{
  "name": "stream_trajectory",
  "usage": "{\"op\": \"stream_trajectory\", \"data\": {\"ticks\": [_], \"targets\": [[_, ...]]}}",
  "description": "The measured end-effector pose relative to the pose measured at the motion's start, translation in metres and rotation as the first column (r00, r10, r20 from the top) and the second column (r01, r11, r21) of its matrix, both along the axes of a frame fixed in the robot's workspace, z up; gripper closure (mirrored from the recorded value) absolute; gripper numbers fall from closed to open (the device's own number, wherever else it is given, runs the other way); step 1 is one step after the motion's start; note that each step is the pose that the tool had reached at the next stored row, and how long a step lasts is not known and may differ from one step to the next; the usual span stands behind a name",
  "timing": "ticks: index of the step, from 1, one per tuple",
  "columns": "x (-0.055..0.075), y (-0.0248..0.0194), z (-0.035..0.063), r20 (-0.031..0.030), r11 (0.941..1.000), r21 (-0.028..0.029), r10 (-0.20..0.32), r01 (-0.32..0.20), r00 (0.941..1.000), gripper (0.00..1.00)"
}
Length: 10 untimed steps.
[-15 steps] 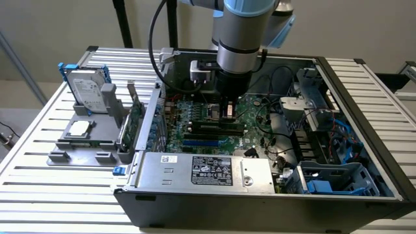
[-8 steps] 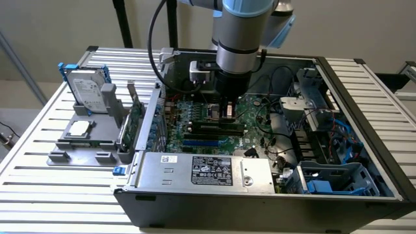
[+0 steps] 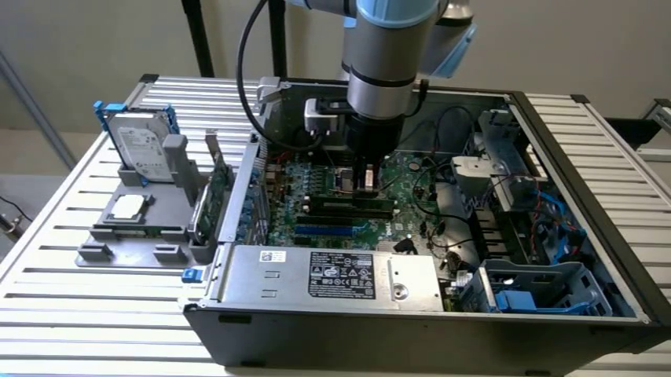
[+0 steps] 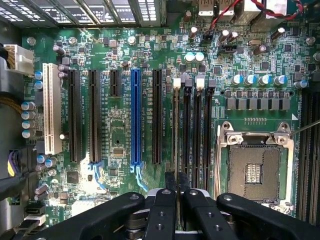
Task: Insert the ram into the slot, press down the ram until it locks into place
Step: 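Insert the ram into the slot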
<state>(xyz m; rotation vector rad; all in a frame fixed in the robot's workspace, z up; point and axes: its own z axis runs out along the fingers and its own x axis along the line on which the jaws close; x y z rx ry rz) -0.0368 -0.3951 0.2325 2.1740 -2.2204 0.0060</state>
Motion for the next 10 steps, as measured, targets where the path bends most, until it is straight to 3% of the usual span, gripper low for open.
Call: {"op": "stream_trajectory", "data": {"ticks": [10], "targets": [[-0.0010, 0.0003, -0.0022, 0.0060, 1.0000, 0.0000, 0.000, 0.000, 1.0000, 0.87]]}}
